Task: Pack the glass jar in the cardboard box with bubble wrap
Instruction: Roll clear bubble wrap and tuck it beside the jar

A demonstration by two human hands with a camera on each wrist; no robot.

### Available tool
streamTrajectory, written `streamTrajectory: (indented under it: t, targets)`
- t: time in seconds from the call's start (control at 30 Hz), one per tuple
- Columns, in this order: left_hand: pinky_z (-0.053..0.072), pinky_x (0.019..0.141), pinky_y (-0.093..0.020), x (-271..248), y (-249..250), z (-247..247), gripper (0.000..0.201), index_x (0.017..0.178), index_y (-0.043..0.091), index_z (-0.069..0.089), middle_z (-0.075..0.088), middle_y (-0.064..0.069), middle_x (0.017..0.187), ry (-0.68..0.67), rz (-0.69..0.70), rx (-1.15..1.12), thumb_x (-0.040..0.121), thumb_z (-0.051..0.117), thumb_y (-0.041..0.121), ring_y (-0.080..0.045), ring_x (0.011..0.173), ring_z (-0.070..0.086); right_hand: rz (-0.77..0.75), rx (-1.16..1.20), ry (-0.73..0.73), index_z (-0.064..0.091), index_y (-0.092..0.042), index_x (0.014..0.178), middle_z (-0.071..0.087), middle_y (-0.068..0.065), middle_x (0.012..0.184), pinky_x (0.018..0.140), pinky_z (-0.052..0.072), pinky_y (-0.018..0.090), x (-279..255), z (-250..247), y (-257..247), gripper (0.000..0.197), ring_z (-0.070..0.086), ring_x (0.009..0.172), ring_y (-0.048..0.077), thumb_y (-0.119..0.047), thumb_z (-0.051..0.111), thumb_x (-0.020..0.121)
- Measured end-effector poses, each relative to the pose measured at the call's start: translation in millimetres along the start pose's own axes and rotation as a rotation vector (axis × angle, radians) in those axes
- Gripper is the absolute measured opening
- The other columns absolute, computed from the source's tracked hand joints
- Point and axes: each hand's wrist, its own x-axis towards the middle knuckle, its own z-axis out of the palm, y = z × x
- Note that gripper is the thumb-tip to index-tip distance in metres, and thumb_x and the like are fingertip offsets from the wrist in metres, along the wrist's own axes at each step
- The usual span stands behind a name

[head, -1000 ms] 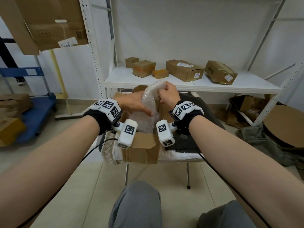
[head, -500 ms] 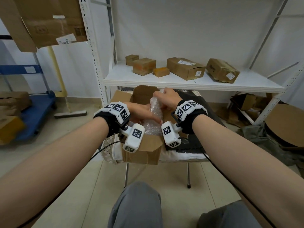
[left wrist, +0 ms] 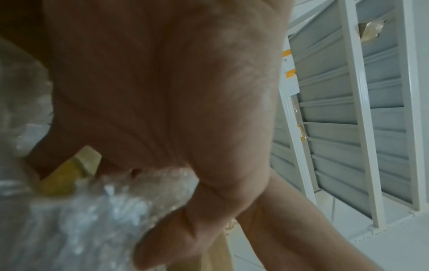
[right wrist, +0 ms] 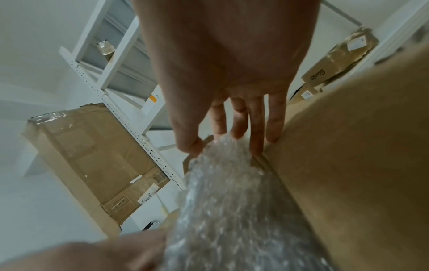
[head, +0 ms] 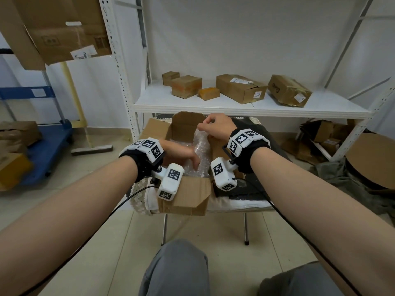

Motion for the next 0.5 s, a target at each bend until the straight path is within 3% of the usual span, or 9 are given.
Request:
streamTrajectory:
  t: [0.03, 0.07, 0.13, 0.2, 0.27, 0.37, 0.43, 0.5]
  targets:
    - [0.037, 0.049, -0.025, -1, 2, 1, 0.073, 0.132, 0.003, 0.046, 0.051, -0.011, 0.077, 0.001, 0.023, -0.008, 0.073, 0.068, 0.040, -0.017, 0.055, 0.047, 0.001, -0.019, -0.026, 0.062, -0.028, 0.073, 0.069, -0.006, 0.093, 0.096, 0.053, 0.045, 0, 0, -1, 0.018, 0.068, 0.096, 0.020, -0.043, 0.070, 0.080]
    - [0.040, 0.049, -0.024, -3, 4, 3, 0.062, 0.130, 0.006, 0.048, 0.057, -0.010, 0.080, 0.022, 0.074, -0.040, 0.084, 0.062, 0.045, -0.015, 0.054, 0.052, 0.009, -0.032, -0.043, 0.064, -0.029, 0.075, 0.070, -0.006, 0.092, 0.097, 0.052, 0.047, -1, 0, -2, 0.017, 0.068, 0.097, 0.022, -0.045, 0.069, 0.079]
    - [0.044, 0.045, -0.015, -4, 6, 6, 0.039, 0.110, 0.011, 0.054, 0.068, 0.000, 0.071, 0.090, 0.169, -0.174, 0.101, 0.039, 0.045, -0.007, 0.047, 0.060, 0.010, -0.019, -0.048, 0.066, -0.030, 0.079, 0.068, -0.006, 0.087, 0.096, 0.053, 0.048, 0, 0, -4, 0.013, 0.068, 0.096, 0.023, -0.043, 0.066, 0.081]
    - [0.045, 0.046, -0.014, 0, 3, 3, 0.045, 0.103, 0.013, 0.055, 0.069, 0.001, 0.071, 0.174, 0.227, -0.287, 0.102, 0.028, 0.048, -0.005, 0.050, 0.062, -0.008, 0.039, -0.025, 0.065, -0.031, 0.089, 0.068, -0.003, 0.091, 0.093, 0.055, 0.048, -1, 0, -6, 0.007, 0.070, 0.092, 0.024, -0.037, 0.062, 0.086]
    - [0.043, 0.054, -0.021, 5, 3, -3, 0.053, 0.108, 0.012, 0.056, 0.062, -0.005, 0.085, 0.237, 0.243, -0.359, 0.098, 0.032, 0.059, -0.012, 0.062, 0.058, -0.041, 0.081, 0.001, 0.059, -0.032, 0.114, 0.069, 0.002, 0.100, 0.091, 0.056, 0.049, -1, 1, -6, 0.027, 0.073, 0.081, 0.025, -0.033, 0.056, 0.086]
    - [0.044, 0.054, -0.024, 6, 4, -11, 0.059, 0.108, 0.007, 0.059, 0.059, -0.010, 0.085, 0.373, 0.278, -0.419, 0.093, 0.043, 0.062, -0.016, 0.060, 0.054, -0.037, 0.109, 0.007, 0.037, -0.030, 0.139, 0.071, 0.009, 0.095, 0.088, 0.057, 0.049, -2, 3, -4, 0.055, 0.074, 0.073, 0.025, -0.035, 0.052, 0.086]
    - [0.048, 0.059, -0.028, 8, 9, -14, 0.054, 0.116, 0.010, 0.057, 0.059, -0.014, 0.095, 0.365, 0.316, -0.478, 0.093, 0.046, 0.057, -0.024, 0.070, 0.057, 0.020, 0.164, 0.011, 0.032, -0.027, 0.143, 0.068, 0.012, 0.100, 0.079, 0.062, 0.047, -4, 0, -4, 0.053, 0.073, 0.076, 0.028, -0.041, 0.045, 0.093]
    - [0.046, 0.066, -0.030, 10, 13, -17, 0.036, 0.111, 0.015, 0.054, 0.057, -0.012, 0.094, 0.353, 0.316, -0.503, 0.097, 0.045, 0.047, -0.027, 0.080, 0.054, 0.060, 0.195, 0.006, 0.034, -0.024, 0.141, 0.063, 0.014, 0.106, 0.068, 0.063, 0.044, -5, -4, -3, 0.045, 0.072, 0.078, 0.030, -0.040, 0.038, 0.099]
